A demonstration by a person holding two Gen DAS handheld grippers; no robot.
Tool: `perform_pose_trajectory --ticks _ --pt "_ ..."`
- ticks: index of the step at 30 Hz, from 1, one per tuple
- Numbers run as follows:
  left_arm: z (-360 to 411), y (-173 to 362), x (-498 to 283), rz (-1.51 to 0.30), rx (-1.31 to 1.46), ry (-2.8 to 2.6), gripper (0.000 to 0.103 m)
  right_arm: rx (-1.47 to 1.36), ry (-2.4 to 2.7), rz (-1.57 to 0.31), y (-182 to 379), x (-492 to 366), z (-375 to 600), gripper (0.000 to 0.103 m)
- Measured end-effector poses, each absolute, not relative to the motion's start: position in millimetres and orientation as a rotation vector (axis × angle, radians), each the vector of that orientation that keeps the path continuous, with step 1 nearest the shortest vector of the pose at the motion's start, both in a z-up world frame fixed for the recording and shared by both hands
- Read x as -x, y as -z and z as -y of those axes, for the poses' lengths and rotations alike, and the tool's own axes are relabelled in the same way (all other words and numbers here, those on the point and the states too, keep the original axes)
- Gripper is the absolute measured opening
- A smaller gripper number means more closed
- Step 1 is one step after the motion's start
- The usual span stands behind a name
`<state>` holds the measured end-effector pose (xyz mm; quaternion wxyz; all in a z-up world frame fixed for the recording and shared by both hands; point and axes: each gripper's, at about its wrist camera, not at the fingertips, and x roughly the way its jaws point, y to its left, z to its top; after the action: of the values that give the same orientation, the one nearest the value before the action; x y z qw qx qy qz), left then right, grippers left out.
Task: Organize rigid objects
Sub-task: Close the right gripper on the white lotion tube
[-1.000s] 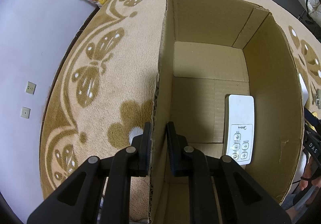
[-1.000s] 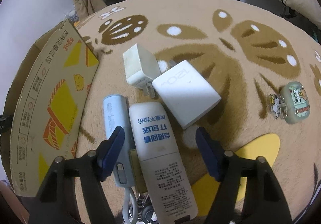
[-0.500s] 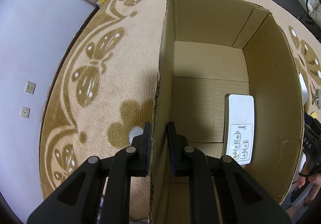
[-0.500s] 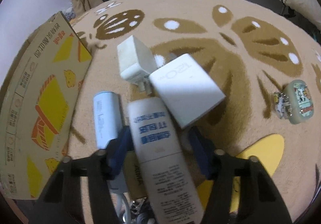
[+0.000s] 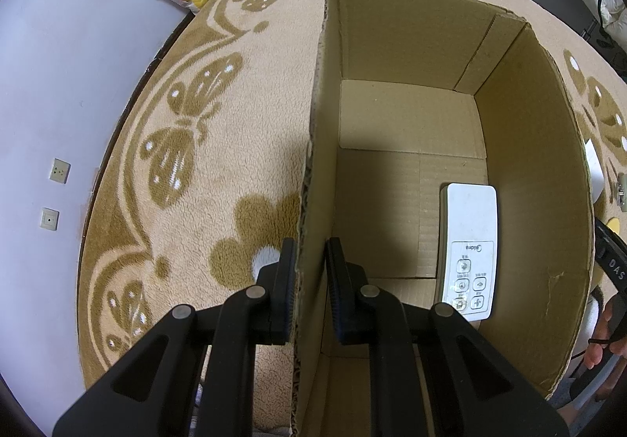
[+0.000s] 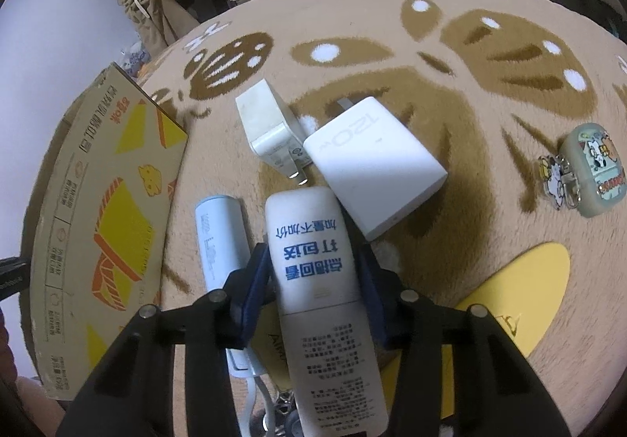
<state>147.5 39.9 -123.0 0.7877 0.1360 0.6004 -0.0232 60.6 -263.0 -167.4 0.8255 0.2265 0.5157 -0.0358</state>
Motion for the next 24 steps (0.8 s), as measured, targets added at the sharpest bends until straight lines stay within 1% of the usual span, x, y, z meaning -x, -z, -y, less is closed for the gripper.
perform_pose_trajectory --ticks 3,24 --pt "-40 123 -147 -1.294 -0.294 0.05 0.015 -0.526 0.06 -1.073 162 -57 267 0.047" --pt "-42 123 -148 -1.297 -0.29 0.05 0.016 -0.466 0.098 -0.988 141 -53 267 0.046"
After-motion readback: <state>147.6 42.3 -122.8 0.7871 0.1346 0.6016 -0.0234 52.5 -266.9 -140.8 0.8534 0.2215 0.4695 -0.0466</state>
